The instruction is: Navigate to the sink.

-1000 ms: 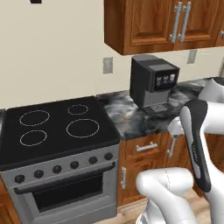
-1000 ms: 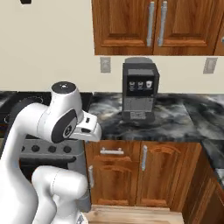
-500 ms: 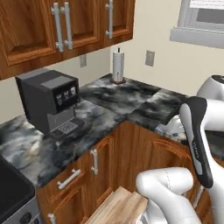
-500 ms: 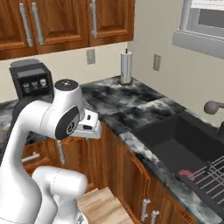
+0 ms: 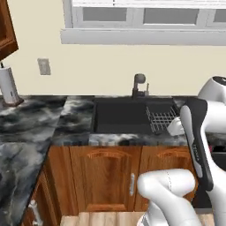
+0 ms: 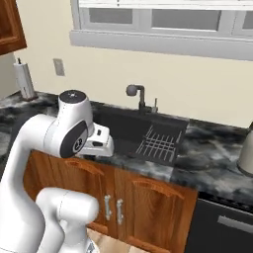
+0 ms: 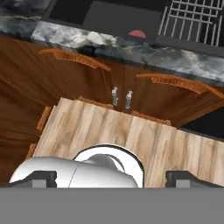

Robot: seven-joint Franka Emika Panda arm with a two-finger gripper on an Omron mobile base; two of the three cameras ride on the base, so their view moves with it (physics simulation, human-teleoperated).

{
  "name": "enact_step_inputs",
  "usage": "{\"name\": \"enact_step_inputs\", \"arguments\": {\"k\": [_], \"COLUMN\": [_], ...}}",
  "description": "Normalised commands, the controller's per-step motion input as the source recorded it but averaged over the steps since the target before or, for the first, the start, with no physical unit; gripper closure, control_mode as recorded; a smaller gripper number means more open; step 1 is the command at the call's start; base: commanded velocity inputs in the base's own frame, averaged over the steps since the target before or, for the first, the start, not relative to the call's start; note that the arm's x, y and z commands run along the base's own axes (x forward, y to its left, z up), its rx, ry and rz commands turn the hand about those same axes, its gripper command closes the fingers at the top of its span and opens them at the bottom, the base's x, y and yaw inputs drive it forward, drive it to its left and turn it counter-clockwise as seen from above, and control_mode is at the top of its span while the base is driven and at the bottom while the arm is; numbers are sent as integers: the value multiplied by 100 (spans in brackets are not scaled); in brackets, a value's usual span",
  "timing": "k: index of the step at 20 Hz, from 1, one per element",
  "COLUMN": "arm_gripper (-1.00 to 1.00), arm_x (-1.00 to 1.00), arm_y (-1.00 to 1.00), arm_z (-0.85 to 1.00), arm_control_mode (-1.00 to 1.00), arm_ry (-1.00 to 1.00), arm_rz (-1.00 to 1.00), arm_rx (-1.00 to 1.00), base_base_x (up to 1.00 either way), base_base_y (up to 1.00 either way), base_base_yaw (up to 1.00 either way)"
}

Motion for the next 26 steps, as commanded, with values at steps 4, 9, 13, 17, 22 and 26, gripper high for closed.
{"name": "enact_step_inputs", "arguments": {"k": [4,9,13,17,22,26], "arm_gripper": [-100,-100,-100,-100,-100,-100], "arm_x": [0,0,0,0,0,0], "arm_y": [0,0,0,0,0,0], "arm_z": [0,0,0,0,0,0], "arm_control_mode": [100,100,100,100,100,100], "arm_ry": [0,0,0,0,0,0], "arm_rz": [0,0,0,0,0,0], "arm_rx": [0,0,0,0,0,0], "base_base_x": [62,93,65,98,84,65], "base_base_y": [58,97,97,5,-54,-48], "base_base_yaw": [-83,-47,-29,7,60,75]}}
